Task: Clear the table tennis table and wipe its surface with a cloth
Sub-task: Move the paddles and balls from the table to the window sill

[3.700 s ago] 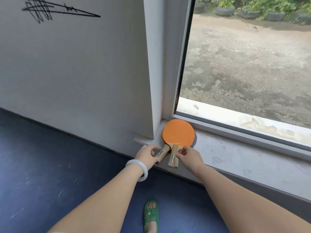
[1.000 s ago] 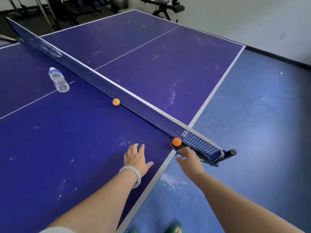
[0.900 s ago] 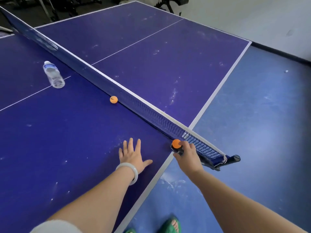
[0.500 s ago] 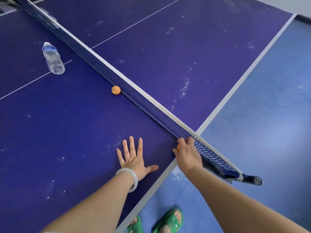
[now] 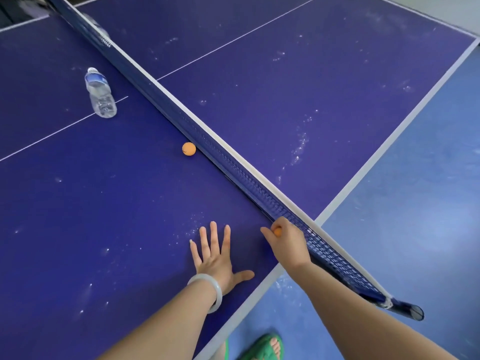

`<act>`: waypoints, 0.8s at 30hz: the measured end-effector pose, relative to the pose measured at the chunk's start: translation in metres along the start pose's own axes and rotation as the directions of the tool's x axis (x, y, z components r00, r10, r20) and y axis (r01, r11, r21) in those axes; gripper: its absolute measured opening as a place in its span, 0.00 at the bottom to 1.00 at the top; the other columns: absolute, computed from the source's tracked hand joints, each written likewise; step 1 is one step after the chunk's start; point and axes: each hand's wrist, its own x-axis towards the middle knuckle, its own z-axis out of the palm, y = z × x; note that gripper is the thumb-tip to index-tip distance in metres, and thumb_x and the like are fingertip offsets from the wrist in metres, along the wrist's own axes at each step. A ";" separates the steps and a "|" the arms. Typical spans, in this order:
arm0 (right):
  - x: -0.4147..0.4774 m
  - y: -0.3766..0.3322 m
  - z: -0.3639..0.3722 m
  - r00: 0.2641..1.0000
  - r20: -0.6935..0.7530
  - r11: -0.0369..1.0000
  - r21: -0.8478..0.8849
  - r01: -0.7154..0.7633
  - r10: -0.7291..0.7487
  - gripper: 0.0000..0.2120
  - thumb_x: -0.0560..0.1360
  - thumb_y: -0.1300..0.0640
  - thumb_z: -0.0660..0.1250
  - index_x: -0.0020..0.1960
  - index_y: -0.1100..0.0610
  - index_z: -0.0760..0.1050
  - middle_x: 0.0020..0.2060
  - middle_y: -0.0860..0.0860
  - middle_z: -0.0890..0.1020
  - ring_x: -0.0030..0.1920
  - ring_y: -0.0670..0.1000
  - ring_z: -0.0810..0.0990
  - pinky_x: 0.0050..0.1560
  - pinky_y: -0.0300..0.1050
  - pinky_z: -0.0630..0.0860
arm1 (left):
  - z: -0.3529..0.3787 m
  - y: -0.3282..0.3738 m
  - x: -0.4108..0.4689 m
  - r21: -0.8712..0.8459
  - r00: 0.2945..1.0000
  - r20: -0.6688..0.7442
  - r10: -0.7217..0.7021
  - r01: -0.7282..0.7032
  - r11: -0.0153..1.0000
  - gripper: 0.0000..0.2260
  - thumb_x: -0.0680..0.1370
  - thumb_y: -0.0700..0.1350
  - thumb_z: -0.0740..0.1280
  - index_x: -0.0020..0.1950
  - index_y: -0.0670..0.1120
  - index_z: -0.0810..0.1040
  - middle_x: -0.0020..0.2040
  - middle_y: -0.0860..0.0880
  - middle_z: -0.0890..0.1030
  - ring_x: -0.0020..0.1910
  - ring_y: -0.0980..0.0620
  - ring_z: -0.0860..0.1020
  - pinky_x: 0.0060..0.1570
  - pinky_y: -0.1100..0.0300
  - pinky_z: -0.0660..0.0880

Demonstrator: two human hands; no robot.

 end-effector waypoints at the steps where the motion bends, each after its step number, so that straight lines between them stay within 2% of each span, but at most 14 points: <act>1: 0.005 -0.007 0.001 1.000 0.009 0.999 0.021 -0.024 0.024 0.12 0.78 0.45 0.67 0.44 0.53 0.72 0.33 0.49 0.77 0.35 0.50 0.77 0.39 0.46 0.76 | -0.001 0.000 0.000 0.004 1.000 -0.002 0.003 -0.003 1.000 0.55 0.69 0.78 0.57 0.71 0.52 0.20 0.71 0.44 0.19 0.70 0.40 0.21 0.71 0.37 0.30; 4: 0.020 -0.027 0.009 0.996 0.074 0.994 0.096 -0.057 0.050 0.14 0.77 0.45 0.68 0.40 0.55 0.75 0.31 0.52 0.81 0.31 0.51 0.81 0.41 0.51 0.82 | -0.001 0.000 -0.001 0.027 0.999 -0.023 0.027 -0.027 0.999 0.55 0.69 0.78 0.54 0.72 0.50 0.21 0.72 0.42 0.21 0.71 0.38 0.23 0.71 0.35 0.31; 7: 0.033 -0.045 0.021 0.994 0.108 0.996 0.077 -0.038 0.029 0.13 0.77 0.47 0.69 0.41 0.55 0.76 0.34 0.53 0.82 0.34 0.52 0.82 0.43 0.51 0.81 | -0.003 -0.003 -0.003 0.038 0.996 -0.032 0.084 -0.083 0.996 0.53 0.71 0.76 0.55 0.74 0.49 0.23 0.73 0.42 0.23 0.72 0.37 0.25 0.72 0.34 0.32; 11: 0.042 -0.054 0.035 0.992 0.111 0.994 0.091 -0.064 0.053 0.10 0.75 0.50 0.73 0.41 0.53 0.74 0.38 0.51 0.81 0.39 0.53 0.81 0.43 0.48 0.79 | -0.024 -0.031 0.009 -0.026 0.973 -0.140 0.186 -0.191 0.981 0.44 0.76 0.68 0.59 0.80 0.50 0.39 0.80 0.46 0.35 0.78 0.43 0.35 0.76 0.42 0.39; 13: 0.045 -0.057 0.040 0.991 0.118 0.993 0.091 -0.081 0.070 0.10 0.74 0.52 0.73 0.41 0.54 0.74 0.37 0.52 0.81 0.40 0.54 0.81 0.44 0.49 0.79 | -0.044 -0.051 0.023 -0.102 0.963 -0.217 0.158 -0.183 0.978 0.40 0.78 0.65 0.62 0.80 0.48 0.47 0.81 0.46 0.43 0.79 0.45 0.41 0.77 0.47 0.43; 15: 0.049 -0.060 0.045 0.990 0.114 0.992 0.088 -0.094 0.084 0.09 0.74 0.52 0.73 0.41 0.53 0.74 0.38 0.51 0.81 0.39 0.54 0.81 0.44 0.50 0.79 | -0.065 -0.069 0.041 -0.145 0.952 -0.279 0.123 -0.169 0.975 0.37 0.79 0.62 0.62 0.80 0.46 0.50 0.80 0.45 0.48 0.79 0.45 0.45 0.77 0.50 0.47; 19: 0.061 -0.068 0.052 0.989 0.115 0.993 0.057 -0.103 0.096 0.09 0.74 0.53 0.73 0.40 0.53 0.74 0.37 0.50 0.80 0.38 0.52 0.80 0.43 0.49 0.79 | -0.105 -0.091 0.083 -0.215 0.939 -0.337 0.070 -0.149 0.965 0.37 0.79 0.60 0.64 0.79 0.46 0.50 0.79 0.44 0.50 0.78 0.45 0.50 0.75 0.50 0.53; 24: 0.075 -0.074 0.055 0.985 0.143 0.995 -0.027 -0.098 0.101 0.09 0.74 0.53 0.73 0.41 0.53 0.74 0.36 0.47 0.78 0.36 0.47 0.75 0.36 0.40 0.72 | -0.148 -0.101 0.132 -0.242 0.914 -0.404 0.042 -0.151 0.958 0.43 0.76 0.60 0.68 0.80 0.48 0.45 0.79 0.46 0.48 0.77 0.45 0.52 0.72 0.48 0.60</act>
